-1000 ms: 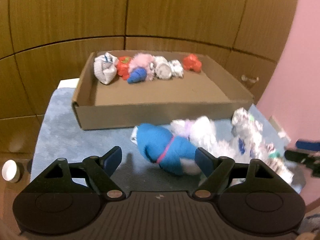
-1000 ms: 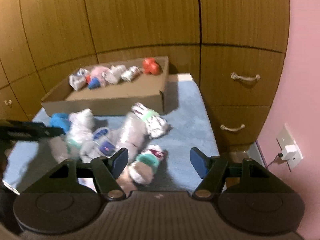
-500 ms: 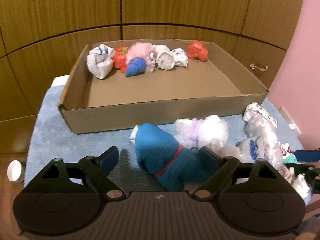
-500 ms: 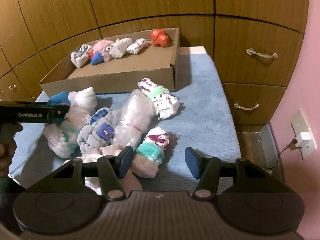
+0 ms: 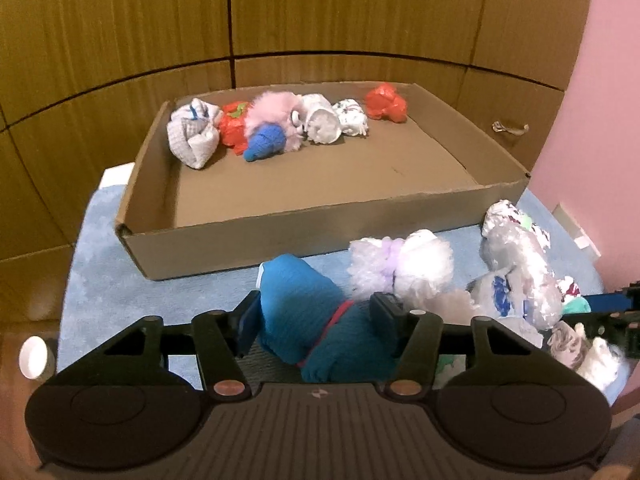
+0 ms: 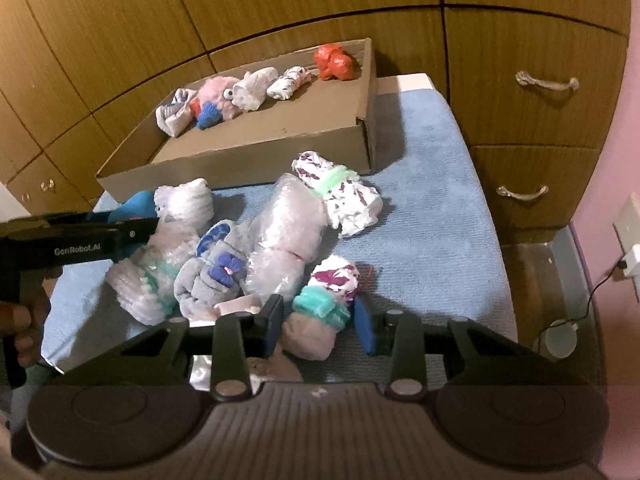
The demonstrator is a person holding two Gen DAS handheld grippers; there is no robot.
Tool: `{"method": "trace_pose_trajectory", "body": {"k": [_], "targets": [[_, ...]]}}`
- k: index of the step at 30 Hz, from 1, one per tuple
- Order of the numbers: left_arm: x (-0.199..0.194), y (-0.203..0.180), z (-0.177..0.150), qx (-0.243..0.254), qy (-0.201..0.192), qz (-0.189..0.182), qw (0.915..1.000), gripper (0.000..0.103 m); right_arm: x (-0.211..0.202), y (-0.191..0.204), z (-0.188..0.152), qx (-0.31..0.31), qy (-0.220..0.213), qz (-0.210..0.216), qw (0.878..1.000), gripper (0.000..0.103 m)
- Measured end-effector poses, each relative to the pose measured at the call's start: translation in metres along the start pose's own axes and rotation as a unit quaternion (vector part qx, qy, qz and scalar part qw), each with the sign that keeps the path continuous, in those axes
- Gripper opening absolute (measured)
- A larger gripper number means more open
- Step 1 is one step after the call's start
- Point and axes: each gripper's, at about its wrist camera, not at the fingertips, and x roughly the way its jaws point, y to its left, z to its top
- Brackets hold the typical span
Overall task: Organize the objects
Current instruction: 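Grasp the blue sock bundle with left tool while right grasps teal-banded sock roll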
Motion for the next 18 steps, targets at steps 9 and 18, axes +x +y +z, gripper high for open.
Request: {"method": "trace_pose_trajectory", "body": {"k": [9, 18], "targets": [[-0.014, 0.014, 0.001, -0.014, -0.016, 0.008, 0.9997, 0.061, -0.013, -0.007, 0.006, 0.007, -0.032, 0.004, 0.999, 0.033], [-0.036, 0.022, 0.039, 0.026, -0.059, 0.006, 0.9979, 0.061, -0.035, -0.005, 0.040, -0.034, -0.076, -0.005, 0.997, 0.033]]}}
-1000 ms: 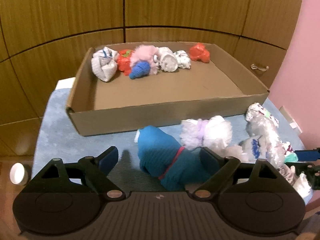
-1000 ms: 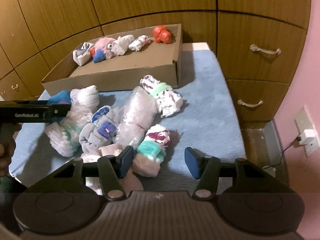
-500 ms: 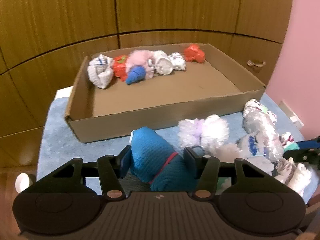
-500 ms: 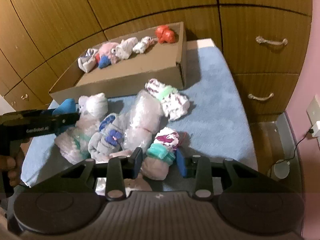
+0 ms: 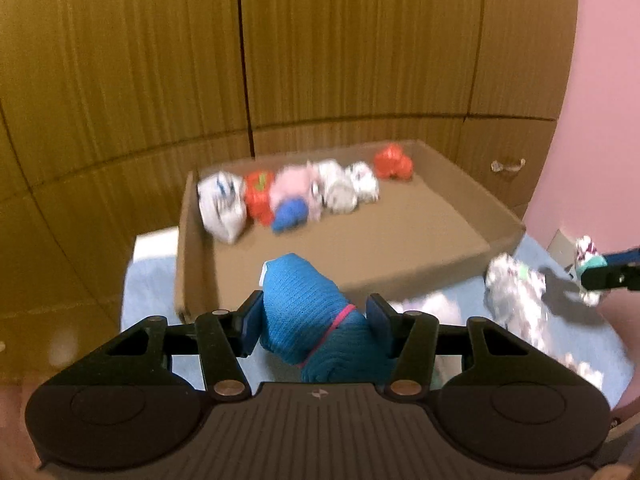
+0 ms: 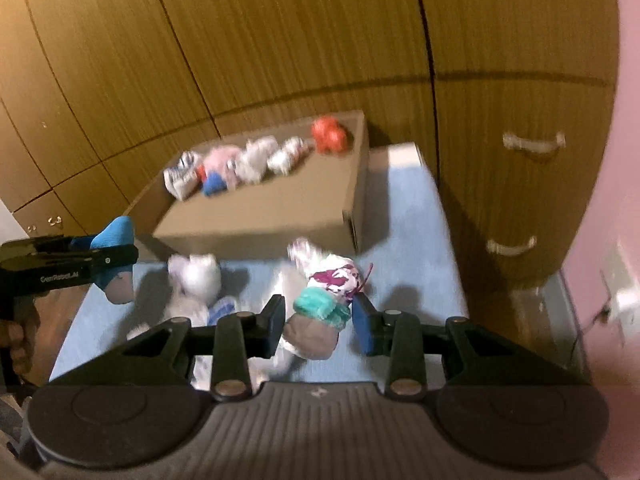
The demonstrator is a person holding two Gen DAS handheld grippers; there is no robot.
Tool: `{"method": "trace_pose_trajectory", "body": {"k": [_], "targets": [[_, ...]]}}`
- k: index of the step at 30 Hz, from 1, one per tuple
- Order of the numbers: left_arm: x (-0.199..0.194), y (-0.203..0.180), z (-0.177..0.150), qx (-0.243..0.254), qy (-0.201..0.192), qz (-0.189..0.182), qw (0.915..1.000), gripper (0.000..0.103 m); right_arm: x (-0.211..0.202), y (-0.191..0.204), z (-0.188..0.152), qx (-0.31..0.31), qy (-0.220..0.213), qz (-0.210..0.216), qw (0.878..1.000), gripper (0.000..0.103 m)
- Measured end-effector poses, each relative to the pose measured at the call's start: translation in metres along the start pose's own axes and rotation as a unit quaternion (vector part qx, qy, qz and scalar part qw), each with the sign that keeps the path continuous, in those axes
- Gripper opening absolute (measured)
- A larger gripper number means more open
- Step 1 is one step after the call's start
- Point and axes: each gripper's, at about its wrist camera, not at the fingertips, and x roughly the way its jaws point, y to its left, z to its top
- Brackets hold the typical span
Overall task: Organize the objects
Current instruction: 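Carry both held bundles into the cardboard tray and open both tools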
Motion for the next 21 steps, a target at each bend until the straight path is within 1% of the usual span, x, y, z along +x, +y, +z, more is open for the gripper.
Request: {"method": "trace_pose_trajectory", "body": {"k": [2, 5, 8, 9, 11, 14, 18, 21], "targets": [[-0.001, 0.005, 0.014, 0.007, -0.012, 0.004, 0.9999, 0.061, 0.001, 0.004, 0.016, -0.016, -0.011, 0.005, 1.000, 0.033], [0.007, 0.011, 0.037, 0.032, -0.024, 0.013, 0.9991, 0.061, 0.008, 0.015, 0.044, -0.051, -0.026, 0.015, 0.998, 0.033], [0.025, 0.022, 0.058, 0.045, -0.021, 0.011, 0.9987, 0.061, 0.022, 0.028, 0.073, -0.093, -0.042, 0.024, 0.995, 0.033], [0.029, 0.023, 0.062, 0.051, -0.022, 0.011, 0.9984, 0.061, 0.030, 0.030, 0.083, -0.098, -0.042, 0.028, 0.994, 0.033], [0.041, 0.024, 0.070, 0.069, -0.022, 0.010, 0.9974, 0.061, 0.053, 0.031, 0.099, -0.098, -0.031, 0.035, 0.994, 0.033], [0.058, 0.026, 0.073, 0.090, -0.017, 0.008, 0.9958, 0.061, 0.089, 0.043, 0.109, -0.116, -0.006, 0.053, 0.992, 0.033], [0.087, 0.034, 0.069, 0.130, 0.001, 0.008, 0.9915, 0.061, 0.139, 0.070, 0.113, -0.140, 0.032, 0.075, 0.987, 0.033], [0.102, 0.042, 0.062, 0.149, 0.019, 0.010, 0.9886, 0.061, 0.173, 0.088, 0.114, -0.151, 0.061, 0.088, 0.983, 0.033]]}}
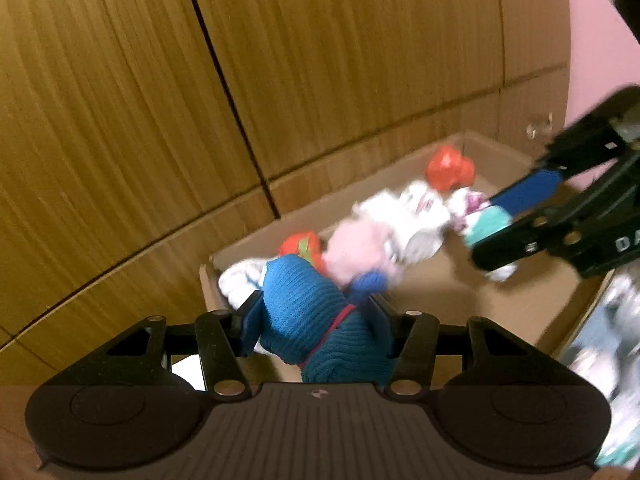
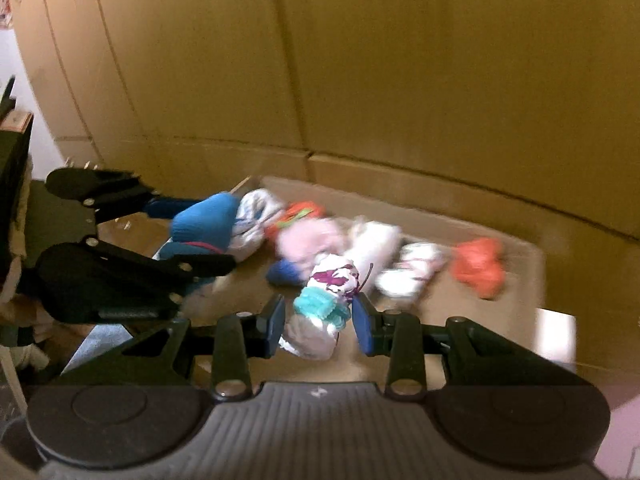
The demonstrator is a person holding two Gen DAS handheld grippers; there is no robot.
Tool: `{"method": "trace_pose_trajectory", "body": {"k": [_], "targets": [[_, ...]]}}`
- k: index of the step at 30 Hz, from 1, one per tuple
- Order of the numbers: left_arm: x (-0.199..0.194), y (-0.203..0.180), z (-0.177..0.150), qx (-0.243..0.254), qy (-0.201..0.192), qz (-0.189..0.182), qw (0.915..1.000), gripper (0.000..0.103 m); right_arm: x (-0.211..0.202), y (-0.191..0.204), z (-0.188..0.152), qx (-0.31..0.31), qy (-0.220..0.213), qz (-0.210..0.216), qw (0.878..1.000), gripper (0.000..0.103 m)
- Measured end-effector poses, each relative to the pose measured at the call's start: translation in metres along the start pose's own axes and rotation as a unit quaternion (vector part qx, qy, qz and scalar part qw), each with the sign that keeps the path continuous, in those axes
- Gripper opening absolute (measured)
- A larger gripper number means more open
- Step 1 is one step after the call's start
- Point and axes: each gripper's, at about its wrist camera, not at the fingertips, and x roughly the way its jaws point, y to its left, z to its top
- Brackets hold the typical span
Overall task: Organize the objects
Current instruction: 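Carry both held bundles into the cardboard tray and open both tools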
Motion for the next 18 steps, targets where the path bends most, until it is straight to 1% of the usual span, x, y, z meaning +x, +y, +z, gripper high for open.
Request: {"method": "trace_pose_trajectory", "body": {"k": [3, 5, 8, 10, 12, 14, 16, 18], "targets": [[0.012, 0.005, -0.008, 0.017, 0.011, -0.003, 0.9998, 0.061, 0.028, 0.007, 0.005, -0.004, 0.025, 0.016, 1.000, 0.033], [0.017, 0.004, -0.011, 0.032, 0.013, -0.003, 0.9994, 0.061, 0.043, 0.012, 0.007, -0.011, 0.037, 0.018, 0.999, 0.034], [0.019, 0.002, -0.013, 0.051, 0.008, -0.009, 0.9987, 0.061, 0.059, 0.017, 0.010, -0.012, 0.051, 0.023, 0.998, 0.034], [0.020, 0.000, -0.013, 0.064, 0.006, -0.002, 0.9979, 0.061, 0.064, 0.019, 0.011, -0.009, 0.055, 0.024, 0.998, 0.034], [0.018, 0.002, -0.014, 0.060, 0.002, -0.011, 0.9981, 0.061, 0.066, 0.018, 0.013, -0.001, 0.059, 0.028, 0.998, 0.034], [0.016, 0.003, -0.015, 0.059, 0.000, -0.008, 0.9982, 0.061, 0.067, 0.020, 0.014, -0.006, 0.062, 0.028, 0.998, 0.034], [0.013, 0.001, -0.017, 0.071, -0.006, -0.001, 0.9975, 0.064, 0.068, 0.022, 0.015, -0.010, 0.068, 0.031, 0.997, 0.036], [0.009, 0.001, -0.018, 0.070, -0.011, -0.002, 0.9975, 0.064, 0.070, 0.024, 0.015, -0.012, 0.070, 0.027, 0.997, 0.037]]}}
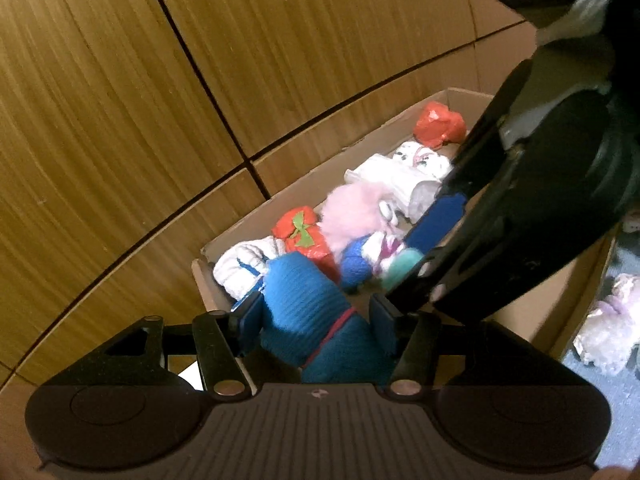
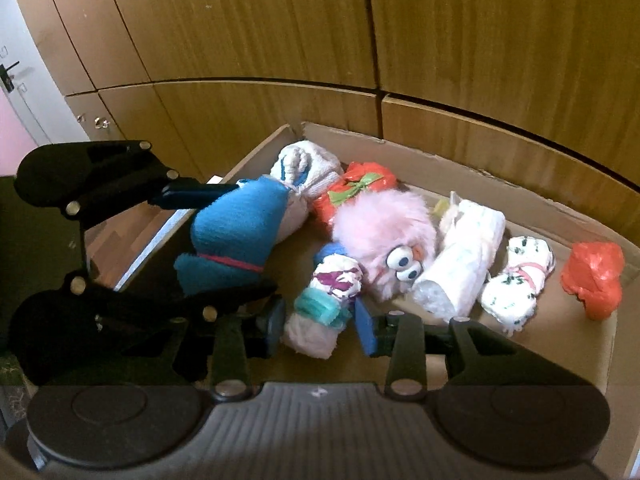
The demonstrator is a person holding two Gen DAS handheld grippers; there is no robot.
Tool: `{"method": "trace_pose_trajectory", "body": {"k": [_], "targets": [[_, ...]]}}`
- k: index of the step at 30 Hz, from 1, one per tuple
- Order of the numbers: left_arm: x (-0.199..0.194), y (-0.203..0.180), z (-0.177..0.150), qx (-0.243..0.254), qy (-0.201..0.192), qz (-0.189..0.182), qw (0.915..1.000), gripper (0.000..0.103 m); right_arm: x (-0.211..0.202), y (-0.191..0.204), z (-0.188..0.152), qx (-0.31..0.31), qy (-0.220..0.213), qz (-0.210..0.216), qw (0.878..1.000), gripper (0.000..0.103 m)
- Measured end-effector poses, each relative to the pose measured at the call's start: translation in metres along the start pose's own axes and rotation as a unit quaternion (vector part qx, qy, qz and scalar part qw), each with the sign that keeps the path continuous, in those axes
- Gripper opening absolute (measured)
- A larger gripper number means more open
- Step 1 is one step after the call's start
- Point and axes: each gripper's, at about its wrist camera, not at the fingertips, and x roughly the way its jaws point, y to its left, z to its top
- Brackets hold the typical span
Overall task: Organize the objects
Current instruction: 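Carry both held bundles into the cardboard tray and open both tools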
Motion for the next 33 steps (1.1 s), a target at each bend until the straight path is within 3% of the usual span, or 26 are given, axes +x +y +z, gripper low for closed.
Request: {"method": "trace_pose_trajectory", "body": {"k": [8, 18, 21, 28, 33], "targets": [[-0.014, 0.008, 0.002, -0.024, -0.015, 0.006, 0.9996, 0.074, -0.013, 0.003, -0.001, 0.010, -0.006, -0.003, 1.000, 0.039], [-0.047, 0.024, -0.010, -0.086, -0.030, 0.010, 0.9958, 0.080, -0.015, 0.003, 0.006, 0.057, -0.004, 0.033, 0.998, 0.041], [-0.058, 0.028, -0.012, -0.101, -0.031, 0.012, 0.9944, 0.081, -0.013, 0.012, 0.012, 0.049, -0.005, 0.015, 0.999, 0.042], [-0.085, 0.019, -0.011, -0.129, -0.037, 0.012, 0.9909, 0.082, -0.074, 0.018, 0.005, 0.047, -0.037, -0.022, 0.998, 0.045], [-0.108, 0.001, -0.010, -0.152, -0.036, 0.000, 0.9877, 0.085, -0.126, 0.030, -0.024, 0.050, -0.060, -0.059, 0.995, 0.052]]}}
